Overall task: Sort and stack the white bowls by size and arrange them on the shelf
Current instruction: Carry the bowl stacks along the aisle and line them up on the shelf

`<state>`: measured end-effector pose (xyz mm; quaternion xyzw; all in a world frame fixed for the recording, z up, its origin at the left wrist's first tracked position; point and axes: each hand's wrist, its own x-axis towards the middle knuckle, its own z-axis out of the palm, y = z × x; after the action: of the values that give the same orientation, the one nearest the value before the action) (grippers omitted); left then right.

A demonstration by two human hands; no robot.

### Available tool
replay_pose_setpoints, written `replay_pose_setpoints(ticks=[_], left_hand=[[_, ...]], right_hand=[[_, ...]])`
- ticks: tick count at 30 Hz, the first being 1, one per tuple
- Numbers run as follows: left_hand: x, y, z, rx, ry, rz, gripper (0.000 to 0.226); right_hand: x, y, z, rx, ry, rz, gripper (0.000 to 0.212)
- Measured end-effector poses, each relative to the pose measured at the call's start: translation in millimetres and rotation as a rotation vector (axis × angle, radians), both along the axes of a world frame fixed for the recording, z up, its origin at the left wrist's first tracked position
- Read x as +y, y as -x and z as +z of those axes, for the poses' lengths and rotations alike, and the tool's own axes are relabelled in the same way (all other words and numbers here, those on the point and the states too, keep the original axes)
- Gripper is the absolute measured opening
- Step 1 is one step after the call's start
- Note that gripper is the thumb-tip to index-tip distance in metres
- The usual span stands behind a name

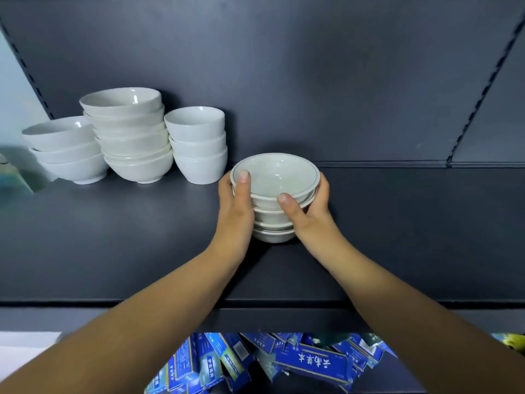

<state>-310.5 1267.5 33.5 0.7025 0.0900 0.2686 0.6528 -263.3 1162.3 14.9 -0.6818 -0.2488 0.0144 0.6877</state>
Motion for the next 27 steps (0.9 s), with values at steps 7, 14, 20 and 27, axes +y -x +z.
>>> replay_pose_setpoints(ticks=[7,14,20,27], left_hand=[[50,21,-21,0.056,-0.290,-0.438,0.079],[66,7,-25,0.204,-0.547,-0.397,0.072],[78,-27,-21,0.240,-0.506,-0.352,0.057],[83,-67,-24,0.301,-0.404,-0.191,0.034]], right_hand=[[-38,-9,-7,-0.035,0.257,0.157,0.124],[-36,-26,-11,-0.011,0.366,0.179,0.106],[-19,-56,-5,0.011,0.355,0.207,0.069],[8,-102,-2,0.026,0.323,0.175,0.056]])
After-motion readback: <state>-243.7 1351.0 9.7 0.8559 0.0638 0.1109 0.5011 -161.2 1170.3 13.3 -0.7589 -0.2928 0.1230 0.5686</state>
